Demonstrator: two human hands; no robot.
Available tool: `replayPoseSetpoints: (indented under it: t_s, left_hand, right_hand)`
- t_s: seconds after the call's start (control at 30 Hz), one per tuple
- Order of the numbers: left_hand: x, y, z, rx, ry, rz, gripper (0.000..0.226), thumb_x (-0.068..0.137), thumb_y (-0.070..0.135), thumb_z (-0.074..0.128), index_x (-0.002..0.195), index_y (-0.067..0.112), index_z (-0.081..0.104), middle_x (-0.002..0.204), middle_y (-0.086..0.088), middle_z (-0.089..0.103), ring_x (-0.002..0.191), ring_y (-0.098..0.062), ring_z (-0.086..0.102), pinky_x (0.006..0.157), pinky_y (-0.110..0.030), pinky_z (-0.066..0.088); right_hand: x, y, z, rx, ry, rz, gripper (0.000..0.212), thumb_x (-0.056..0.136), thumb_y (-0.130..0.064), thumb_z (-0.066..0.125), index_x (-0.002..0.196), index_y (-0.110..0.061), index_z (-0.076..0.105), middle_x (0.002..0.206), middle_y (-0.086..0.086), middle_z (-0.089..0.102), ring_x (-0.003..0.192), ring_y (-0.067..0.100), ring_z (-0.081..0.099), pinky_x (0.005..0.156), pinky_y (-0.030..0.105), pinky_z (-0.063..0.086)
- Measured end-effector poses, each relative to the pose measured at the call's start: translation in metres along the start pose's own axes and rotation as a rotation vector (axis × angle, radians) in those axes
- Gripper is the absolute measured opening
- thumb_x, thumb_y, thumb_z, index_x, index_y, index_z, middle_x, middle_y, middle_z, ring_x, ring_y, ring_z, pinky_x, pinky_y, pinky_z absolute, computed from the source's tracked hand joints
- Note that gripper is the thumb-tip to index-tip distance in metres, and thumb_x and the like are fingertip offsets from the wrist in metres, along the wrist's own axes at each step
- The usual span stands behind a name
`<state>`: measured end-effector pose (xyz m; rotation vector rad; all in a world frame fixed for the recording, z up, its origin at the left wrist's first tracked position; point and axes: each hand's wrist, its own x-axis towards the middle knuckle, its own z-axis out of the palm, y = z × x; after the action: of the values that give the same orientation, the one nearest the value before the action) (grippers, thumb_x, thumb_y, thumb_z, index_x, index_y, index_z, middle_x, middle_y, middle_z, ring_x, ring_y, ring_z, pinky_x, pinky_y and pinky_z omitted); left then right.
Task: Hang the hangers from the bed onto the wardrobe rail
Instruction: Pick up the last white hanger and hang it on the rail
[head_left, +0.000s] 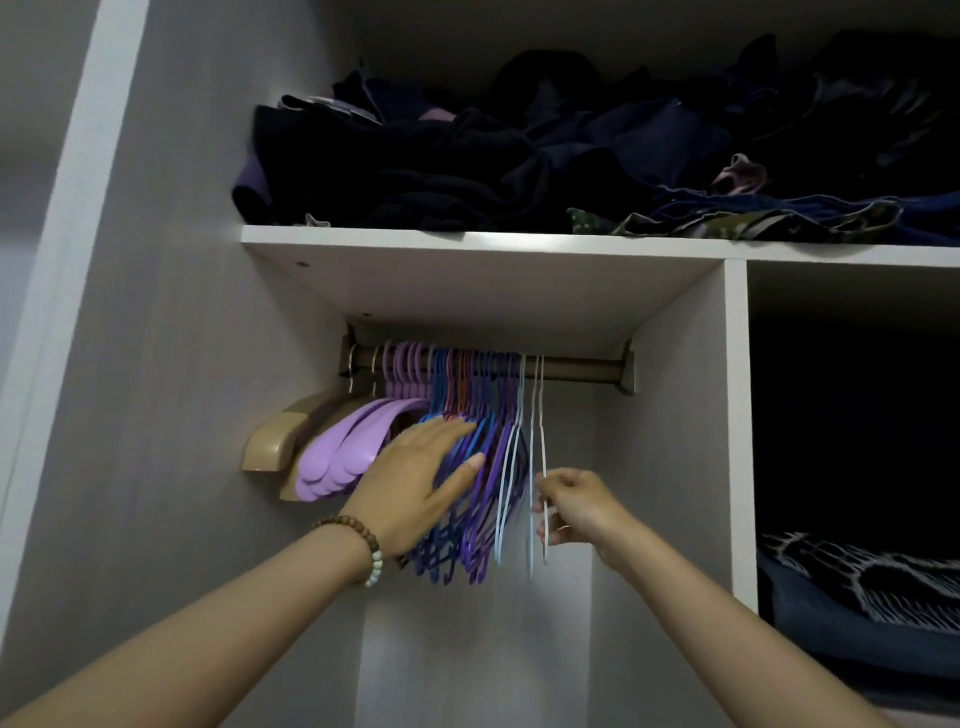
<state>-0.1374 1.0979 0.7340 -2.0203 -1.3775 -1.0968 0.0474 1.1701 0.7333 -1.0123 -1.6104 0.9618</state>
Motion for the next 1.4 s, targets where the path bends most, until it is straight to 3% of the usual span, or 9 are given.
replayPoseSetpoints:
  t_s: [0.17, 0.33, 0.43, 0.5, 0.73, 0.83, 0.93, 1.07, 1.4]
  left_hand:
    - [0.017, -0.01, -0.021, 0.265, 0.094, -0.094, 0.066, 0.086, 0.064, 0.011, 0.14, 0.032, 0.032, 0.15, 0.009, 0.031, 0.144, -0.013, 0.013, 0.118, -0.037, 0.004]
    - [0.021, -0.03, -0.021, 0.231, -0.028, -0.374, 0.062, 0.088, 0.063, 0.017, 0.138, 0.032, 0.036, 0.145, 0.003, 0.041, 0.135, -0.023, 0.034, 0.111, -0.052, 0.025]
    - [0.017, -0.03, -0.017, 0.19, -0.051, -0.395, 0.058, 0.091, 0.059, 0.022, 0.138, 0.029, 0.037, 0.143, 0.002, 0.043, 0.131, -0.02, 0.04, 0.111, -0.048, 0.027]
    - [0.015, -0.029, -0.016, 0.178, -0.046, -0.373, 0.058, 0.092, 0.057, 0.024, 0.139, 0.027, 0.036, 0.143, 0.002, 0.043, 0.131, -0.019, 0.04, 0.111, -0.044, 0.029]
    - [0.009, -0.032, -0.018, 0.119, -0.026, -0.26, 0.053, 0.094, 0.051, 0.028, 0.14, 0.025, 0.035, 0.143, 0.005, 0.042, 0.13, -0.011, 0.04, 0.103, -0.022, 0.03]
    - [0.009, -0.036, -0.01, 0.215, -0.082, -0.275, 0.057, 0.094, 0.054, 0.024, 0.142, 0.025, 0.03, 0.148, 0.004, 0.035, 0.136, -0.011, 0.031, 0.11, -0.028, 0.024]
    - [0.012, -0.039, -0.002, 0.224, -0.167, -0.319, 0.061, 0.093, 0.057, 0.019, 0.146, 0.027, 0.02, 0.155, 0.006, 0.02, 0.143, -0.009, 0.016, 0.117, -0.035, 0.008]
    - [0.014, -0.045, 0.002, 0.202, -0.211, -0.373, 0.059, 0.091, 0.06, 0.013, 0.145, 0.035, 0.014, 0.156, 0.011, 0.014, 0.144, -0.01, 0.012, 0.118, -0.044, 0.004]
    - [0.02, -0.055, 0.005, 0.18, -0.218, -0.376, 0.061, 0.091, 0.06, 0.015, 0.146, 0.036, 0.011, 0.156, 0.015, 0.006, 0.144, -0.003, 0.004, 0.119, -0.041, -0.001]
  right_hand:
    - [0.029, -0.007, 0.015, -0.086, 0.08, -0.03, 0.112, 0.071, -0.052, 0.072, 0.148, -0.025, -0.004, 0.151, 0.011, 0.027, 0.129, 0.028, 0.042, 0.096, 0.038, 0.046]
    - [0.071, 0.0, 0.039, 0.11, 0.036, 0.052, 0.147, 0.044, -0.052, 0.087, 0.142, -0.039, -0.021, 0.152, 0.012, 0.028, 0.113, 0.034, 0.059, 0.076, 0.041, 0.058]
    - [0.099, 0.01, 0.05, 0.065, 0.027, 0.026, 0.152, 0.031, -0.06, 0.088, 0.146, -0.03, -0.007, 0.151, 0.01, 0.031, 0.129, 0.031, 0.046, 0.102, 0.05, 0.044]
    - [0.131, 0.025, 0.06, 0.115, -0.01, -0.057, 0.156, 0.014, -0.07, 0.083, 0.145, -0.023, 0.013, 0.146, 0.009, 0.04, 0.128, 0.029, 0.047, 0.103, 0.05, 0.043]
    - [0.157, 0.022, 0.071, -0.073, -0.151, 0.002, 0.151, 0.022, -0.081, 0.076, 0.147, -0.022, 0.013, 0.143, 0.005, 0.045, 0.122, 0.026, 0.053, 0.094, 0.047, 0.051]
    - [0.104, -0.011, 0.054, -0.341, -0.099, 0.055, 0.131, 0.054, -0.083, 0.06, 0.15, -0.016, 0.0, 0.151, 0.012, 0.03, 0.13, 0.032, 0.044, 0.097, 0.042, 0.047]
    - [0.093, -0.038, 0.038, -0.824, 0.169, -0.345, 0.087, 0.085, -0.071, 0.032, 0.149, -0.026, -0.006, 0.159, 0.005, -0.002, 0.146, 0.027, 0.007, 0.116, 0.042, 0.016]
    - [0.122, -0.069, 0.046, -1.214, -0.015, -0.924, 0.059, 0.093, -0.059, 0.015, 0.147, -0.038, 0.005, 0.158, -0.012, -0.007, 0.144, 0.011, -0.017, 0.117, 0.036, -0.01]
    - [0.179, -0.086, 0.06, -1.268, -0.137, -0.769, 0.056, 0.098, -0.05, 0.015, 0.148, -0.033, -0.002, 0.157, -0.014, -0.007, 0.145, 0.009, -0.012, 0.118, 0.033, -0.01]
